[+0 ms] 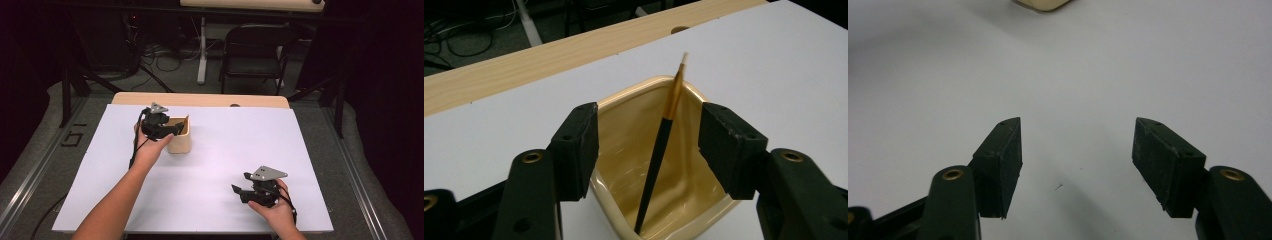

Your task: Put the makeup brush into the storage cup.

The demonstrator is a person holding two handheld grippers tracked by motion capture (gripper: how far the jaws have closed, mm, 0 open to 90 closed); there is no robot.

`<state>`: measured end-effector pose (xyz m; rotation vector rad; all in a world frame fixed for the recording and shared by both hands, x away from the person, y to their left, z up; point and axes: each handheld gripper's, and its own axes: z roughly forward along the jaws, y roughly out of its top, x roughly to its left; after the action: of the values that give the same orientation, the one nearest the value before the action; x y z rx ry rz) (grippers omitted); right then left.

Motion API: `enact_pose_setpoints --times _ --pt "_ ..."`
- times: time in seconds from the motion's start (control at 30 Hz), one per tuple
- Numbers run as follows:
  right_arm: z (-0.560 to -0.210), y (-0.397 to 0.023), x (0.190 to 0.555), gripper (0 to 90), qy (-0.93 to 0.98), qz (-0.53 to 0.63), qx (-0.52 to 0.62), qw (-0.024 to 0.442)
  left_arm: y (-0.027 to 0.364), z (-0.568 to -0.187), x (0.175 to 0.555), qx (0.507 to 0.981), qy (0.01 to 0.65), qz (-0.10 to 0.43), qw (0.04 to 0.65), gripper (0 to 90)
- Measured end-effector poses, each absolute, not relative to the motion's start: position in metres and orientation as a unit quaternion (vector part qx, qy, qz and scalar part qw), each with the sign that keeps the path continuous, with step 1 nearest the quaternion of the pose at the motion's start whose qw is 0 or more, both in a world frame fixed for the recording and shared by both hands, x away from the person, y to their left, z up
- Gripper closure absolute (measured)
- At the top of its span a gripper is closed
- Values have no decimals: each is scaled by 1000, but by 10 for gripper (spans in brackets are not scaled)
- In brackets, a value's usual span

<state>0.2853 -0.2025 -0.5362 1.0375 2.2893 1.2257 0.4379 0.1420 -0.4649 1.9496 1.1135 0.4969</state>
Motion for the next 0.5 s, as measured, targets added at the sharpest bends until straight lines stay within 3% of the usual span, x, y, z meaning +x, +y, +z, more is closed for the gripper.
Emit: enact_pose_setpoints --times 0.5 --pt "-536 -202 286 367 807 431 365 173 149 -459 420 780 421 196 419 347"
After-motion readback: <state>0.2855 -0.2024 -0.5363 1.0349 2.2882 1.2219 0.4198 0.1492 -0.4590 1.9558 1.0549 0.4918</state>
